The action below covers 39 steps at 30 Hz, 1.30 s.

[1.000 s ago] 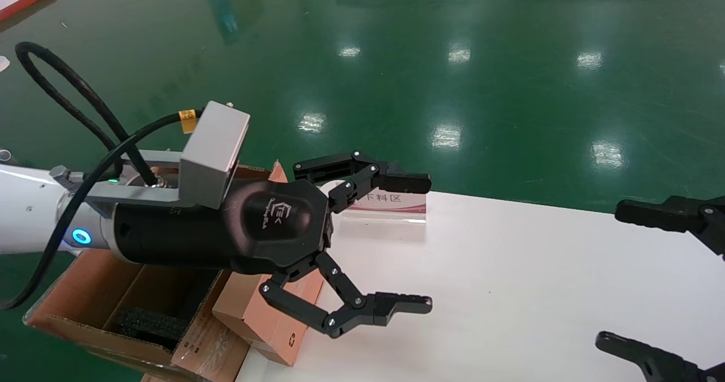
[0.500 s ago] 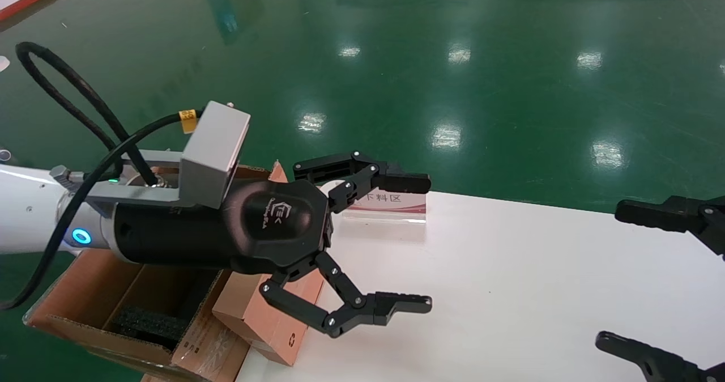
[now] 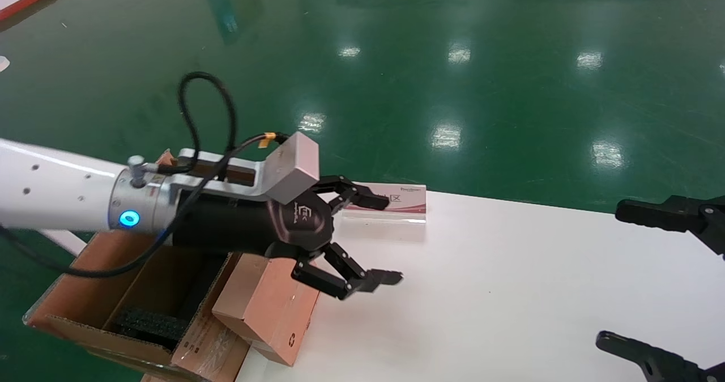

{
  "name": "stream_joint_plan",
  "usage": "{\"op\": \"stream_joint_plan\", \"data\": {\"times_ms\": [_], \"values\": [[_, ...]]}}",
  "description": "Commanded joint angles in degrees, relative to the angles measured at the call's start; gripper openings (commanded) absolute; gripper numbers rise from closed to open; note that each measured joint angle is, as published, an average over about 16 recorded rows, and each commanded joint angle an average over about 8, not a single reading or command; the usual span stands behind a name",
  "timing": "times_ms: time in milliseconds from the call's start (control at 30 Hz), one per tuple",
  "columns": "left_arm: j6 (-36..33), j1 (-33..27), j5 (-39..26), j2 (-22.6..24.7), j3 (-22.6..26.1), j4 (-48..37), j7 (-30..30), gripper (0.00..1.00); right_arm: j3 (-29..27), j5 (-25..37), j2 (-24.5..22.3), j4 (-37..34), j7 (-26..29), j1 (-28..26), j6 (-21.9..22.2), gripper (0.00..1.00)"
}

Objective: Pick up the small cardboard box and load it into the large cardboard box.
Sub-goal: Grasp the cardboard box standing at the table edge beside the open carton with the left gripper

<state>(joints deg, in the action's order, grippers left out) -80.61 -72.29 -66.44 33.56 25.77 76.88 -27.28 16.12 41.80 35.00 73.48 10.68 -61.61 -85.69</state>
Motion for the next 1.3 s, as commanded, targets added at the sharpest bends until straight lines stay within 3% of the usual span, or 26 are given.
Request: {"op": "stream_joint_plan", "data": {"times_ms": [33,300,500,867,1300], "values": [[0.5,-2.2,-4.1,0.0,1.6,0.3,-2.4,1.0,0.0,0.0,0.0,0.0,0.0,0.0,0.0,1.0],[-6.8,-14.9,-21.2,3.6,9.8,0.2,-19.1,1.0,0.0,0.0,0.0,0.0,0.0,0.0,0.0,1.0],[-9.5,-21.3,-28.1,5.5,16.3,0.0,-29.6,1.0,0.1,0.0,0.0,0.0,0.0,0.0,0.0,1.0],[-9.7,-30.6,-32.5,5.8,27.5,0.5,-39.6,1.0,0.1,-0.1,0.0,0.0,-0.1,0.0,0.0,1.0],[-9.9,-38.8,-30.1,5.4,42.0,0.4,-46.8,1.0,0.2,-0.1,-0.1,0.0,-0.1,0.0,0.1,1.0]]}}
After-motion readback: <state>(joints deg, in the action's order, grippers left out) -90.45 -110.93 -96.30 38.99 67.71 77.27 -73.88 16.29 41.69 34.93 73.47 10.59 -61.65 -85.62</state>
